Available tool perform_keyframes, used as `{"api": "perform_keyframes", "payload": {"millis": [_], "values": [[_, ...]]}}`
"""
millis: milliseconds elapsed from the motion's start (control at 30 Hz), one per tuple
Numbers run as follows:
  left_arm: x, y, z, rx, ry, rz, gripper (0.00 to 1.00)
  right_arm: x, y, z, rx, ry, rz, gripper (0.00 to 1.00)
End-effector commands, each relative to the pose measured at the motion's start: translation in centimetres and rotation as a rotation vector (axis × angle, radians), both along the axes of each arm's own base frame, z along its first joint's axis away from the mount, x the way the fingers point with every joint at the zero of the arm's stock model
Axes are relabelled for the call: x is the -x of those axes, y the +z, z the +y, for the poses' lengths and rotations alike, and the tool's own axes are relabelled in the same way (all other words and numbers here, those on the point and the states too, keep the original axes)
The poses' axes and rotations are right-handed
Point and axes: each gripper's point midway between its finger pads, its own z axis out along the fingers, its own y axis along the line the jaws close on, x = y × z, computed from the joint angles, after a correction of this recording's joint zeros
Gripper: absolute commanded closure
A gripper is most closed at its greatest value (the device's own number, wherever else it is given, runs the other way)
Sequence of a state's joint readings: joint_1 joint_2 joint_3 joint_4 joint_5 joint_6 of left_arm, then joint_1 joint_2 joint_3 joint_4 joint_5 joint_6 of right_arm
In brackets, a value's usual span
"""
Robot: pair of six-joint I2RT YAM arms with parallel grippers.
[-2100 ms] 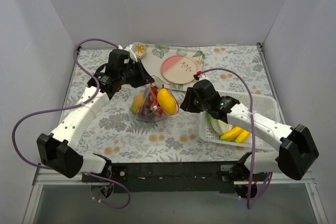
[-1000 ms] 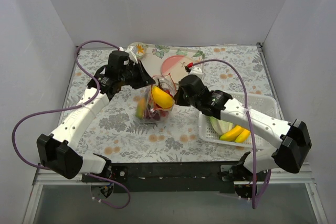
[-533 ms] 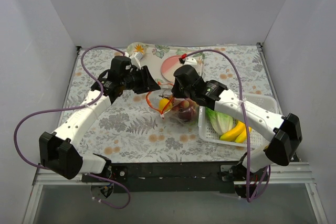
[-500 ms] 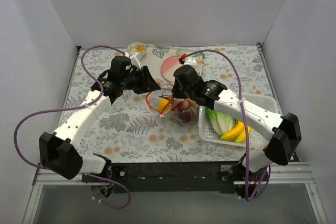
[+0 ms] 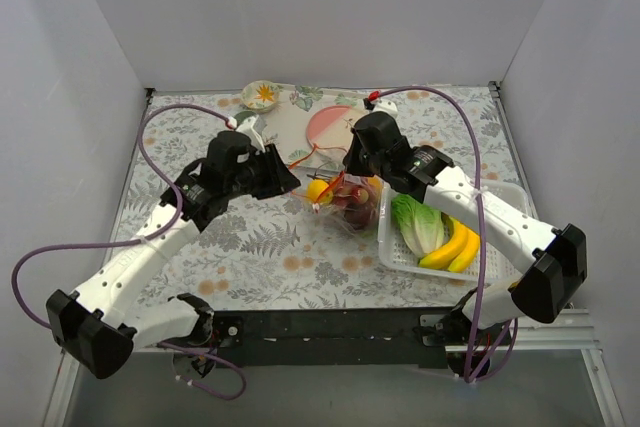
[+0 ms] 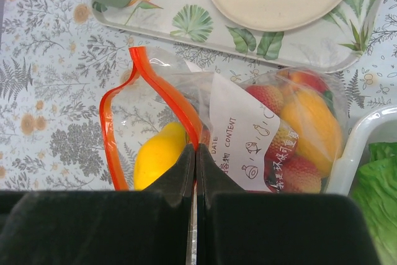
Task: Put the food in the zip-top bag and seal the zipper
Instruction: Adjust the zipper food storage bag at the center of the board.
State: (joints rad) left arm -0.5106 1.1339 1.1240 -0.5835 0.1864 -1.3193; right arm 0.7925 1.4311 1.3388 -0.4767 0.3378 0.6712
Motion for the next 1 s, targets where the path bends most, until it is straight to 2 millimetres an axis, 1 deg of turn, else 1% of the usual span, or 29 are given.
{"api": "perform_keyframes", "payload": {"millis": [0, 67, 133, 167, 200, 267, 367, 400, 433, 467, 500, 533, 567, 733, 833, 967], "values": [[3.2, -2.1, -1.9, -0.030, 0.021, 0.027, 0.72, -0.5, 3.4, -0.2, -0.042, 0.002, -0.070, 0.99], [3.9, -2.2, -2.6, -0.013, 0.040, 0.029, 0.73, -0.7, 4.0, -0.3, -0.055, -0.002, -0.077, 0.99], [4.8, -3.0, -3.3, -0.019, 0.056, 0.028, 0.74, -0.8, 4.3, -0.3, -0.059, -0.001, -0.079, 0.99], [5.2, -2.7, -3.5, -0.007, 0.059, 0.017, 0.74, -0.9, 4.4, -0.3, -0.061, 0.001, -0.079, 0.99], [5.5, -3.1, -3.6, -0.017, 0.071, 0.006, 0.75, -0.9, 4.8, -0.3, -0.069, 0.002, -0.082, 0.99], [6.0, -2.9, -3.9, -0.001, 0.087, -0.001, 0.75, -0.9, 4.9, -0.1, -0.067, 0.008, -0.081, 0.99], [5.4, -3.0, -3.6, 0.011, 0.139, -0.028, 0.74, -0.9, 5.4, 0.1, -0.079, 0.017, -0.085, 0.99], [5.0, -2.0, -3.9, 0.052, 0.144, -0.065, 0.74, -0.8, 5.4, 0.1, -0.082, 0.018, -0.085, 0.99], [4.9, -2.6, -3.9, 0.054, 0.147, -0.071, 0.74, -0.9, 5.7, 0.1, -0.086, 0.018, -0.089, 0.99], [4.7, -2.4, -4.1, 0.069, 0.151, -0.081, 0.74, -0.9, 5.8, 0.1, -0.088, 0.017, -0.088, 0.99], [4.3, -1.7, -4.6, 0.102, 0.151, -0.107, 0.74, -0.9, 6.0, 0.2, -0.091, 0.019, -0.089, 0.99], [4.0, -2.1, -4.6, 0.097, 0.162, -0.115, 0.74, -1.0, 6.2, 0.2, -0.094, 0.019, -0.087, 0.99], [3.7, -1.7, -4.9, 0.114, 0.164, -0.132, 0.74, -1.1, 6.3, 0.2, -0.093, 0.017, -0.089, 0.99], [3.0, -2.2, -5.5, 0.081, 0.163, -0.151, 0.75, -1.4, 6.3, -0.1, -0.094, 0.008, -0.085, 0.99], [2.8, -2.3, -5.3, 0.071, 0.186, -0.157, 0.75, -1.4, 6.1, -0.2, -0.099, 0.007, -0.083, 0.99], [2.1, -3.0, -4.9, 0.032, 0.224, -0.171, 0.75, -1.5, 6.1, -0.3, -0.105, 0.010, -0.082, 0.99]]}}
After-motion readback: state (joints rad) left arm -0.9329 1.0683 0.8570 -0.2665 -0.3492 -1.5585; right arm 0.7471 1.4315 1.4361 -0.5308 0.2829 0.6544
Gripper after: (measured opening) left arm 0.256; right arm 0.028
